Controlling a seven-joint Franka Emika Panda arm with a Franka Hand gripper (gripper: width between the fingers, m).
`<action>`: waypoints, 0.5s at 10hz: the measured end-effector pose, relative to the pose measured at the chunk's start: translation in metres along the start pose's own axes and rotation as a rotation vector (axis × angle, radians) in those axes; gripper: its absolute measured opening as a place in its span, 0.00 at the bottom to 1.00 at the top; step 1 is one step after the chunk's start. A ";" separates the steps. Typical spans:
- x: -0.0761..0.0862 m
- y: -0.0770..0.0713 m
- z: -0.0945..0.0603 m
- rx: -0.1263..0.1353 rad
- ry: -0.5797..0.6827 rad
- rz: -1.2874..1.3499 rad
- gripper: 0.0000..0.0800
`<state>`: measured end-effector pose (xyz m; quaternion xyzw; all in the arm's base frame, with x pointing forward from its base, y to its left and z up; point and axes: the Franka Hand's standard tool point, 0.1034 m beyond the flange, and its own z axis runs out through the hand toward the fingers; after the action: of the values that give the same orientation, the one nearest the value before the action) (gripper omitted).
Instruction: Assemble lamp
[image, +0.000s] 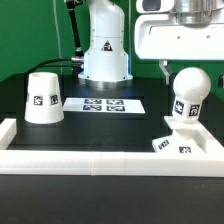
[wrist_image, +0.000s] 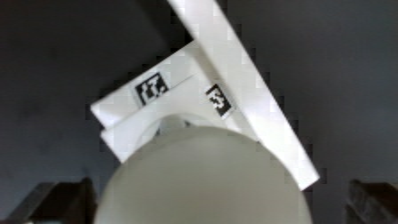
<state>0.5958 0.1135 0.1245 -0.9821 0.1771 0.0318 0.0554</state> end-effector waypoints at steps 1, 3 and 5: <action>0.002 0.002 0.000 -0.019 0.013 -0.154 0.87; 0.008 0.003 -0.002 -0.044 0.041 -0.414 0.87; 0.008 0.002 -0.002 -0.053 0.044 -0.595 0.87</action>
Offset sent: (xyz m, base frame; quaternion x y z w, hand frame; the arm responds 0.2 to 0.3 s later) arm 0.0061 -0.0034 0.0000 -0.0299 0.0348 -0.3157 0.9477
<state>0.6030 0.1090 0.1258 -0.9924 -0.1184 -0.0027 0.0327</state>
